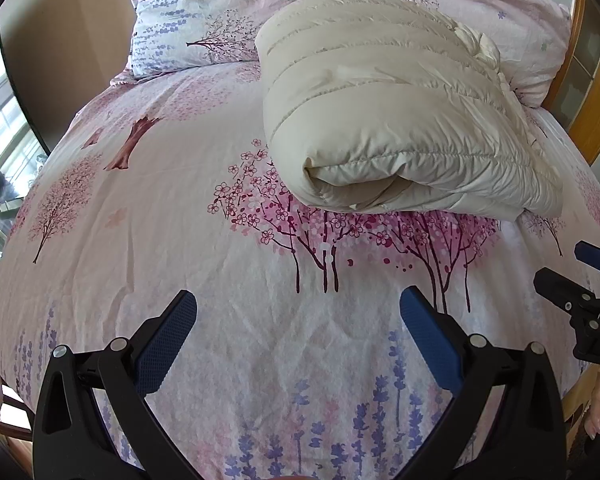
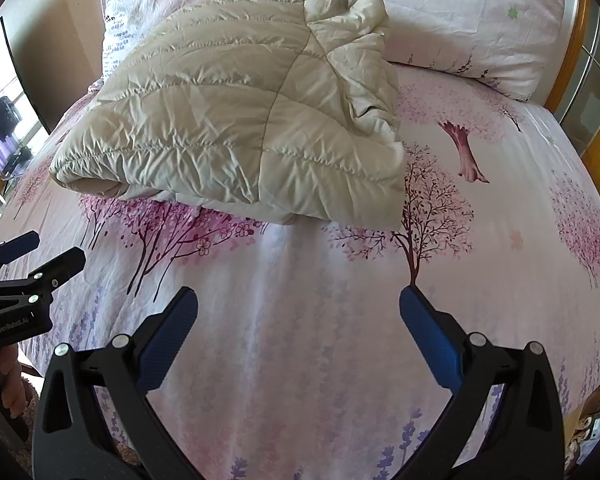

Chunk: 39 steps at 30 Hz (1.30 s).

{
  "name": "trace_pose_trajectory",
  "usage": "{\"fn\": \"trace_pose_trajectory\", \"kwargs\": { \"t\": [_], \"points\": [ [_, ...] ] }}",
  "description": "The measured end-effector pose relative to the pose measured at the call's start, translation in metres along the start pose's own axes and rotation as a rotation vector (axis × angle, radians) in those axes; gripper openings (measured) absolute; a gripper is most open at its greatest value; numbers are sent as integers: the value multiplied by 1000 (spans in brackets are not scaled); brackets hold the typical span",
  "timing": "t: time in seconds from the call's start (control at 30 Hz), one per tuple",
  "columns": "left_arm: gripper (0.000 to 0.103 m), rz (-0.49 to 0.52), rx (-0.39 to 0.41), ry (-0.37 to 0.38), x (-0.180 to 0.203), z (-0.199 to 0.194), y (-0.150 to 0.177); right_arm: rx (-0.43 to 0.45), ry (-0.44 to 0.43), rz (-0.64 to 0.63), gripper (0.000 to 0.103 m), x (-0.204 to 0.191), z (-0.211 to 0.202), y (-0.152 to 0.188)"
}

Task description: Fold large clothes

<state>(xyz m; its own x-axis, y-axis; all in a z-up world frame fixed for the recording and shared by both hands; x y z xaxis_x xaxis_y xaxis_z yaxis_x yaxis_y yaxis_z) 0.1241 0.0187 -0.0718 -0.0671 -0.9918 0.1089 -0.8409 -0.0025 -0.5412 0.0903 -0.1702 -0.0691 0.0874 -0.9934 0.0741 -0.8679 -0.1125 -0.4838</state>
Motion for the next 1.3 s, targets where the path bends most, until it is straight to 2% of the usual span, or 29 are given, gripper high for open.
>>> {"fn": "trace_pose_trajectory", "kwargs": {
  "t": [1.3],
  "points": [
    [102,4,-2,13,1,3,-3,-14,-24,12,101,-2,5,1]
  ]
}}
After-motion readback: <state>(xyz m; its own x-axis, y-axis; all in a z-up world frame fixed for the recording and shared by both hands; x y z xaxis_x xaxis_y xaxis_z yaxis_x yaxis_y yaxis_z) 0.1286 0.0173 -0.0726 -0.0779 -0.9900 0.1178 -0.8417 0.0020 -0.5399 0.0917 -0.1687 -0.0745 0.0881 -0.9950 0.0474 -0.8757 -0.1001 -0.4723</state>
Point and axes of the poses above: each gripper's, at about its wrist camera, not at the fingertips, and z roughly the way its jaws point, x to its right, y to its underside, the point moved 8 cm from there along z, roughly the way its jaws point, and after that the axes turned 8 degrees about y, right-handed, at the moved point
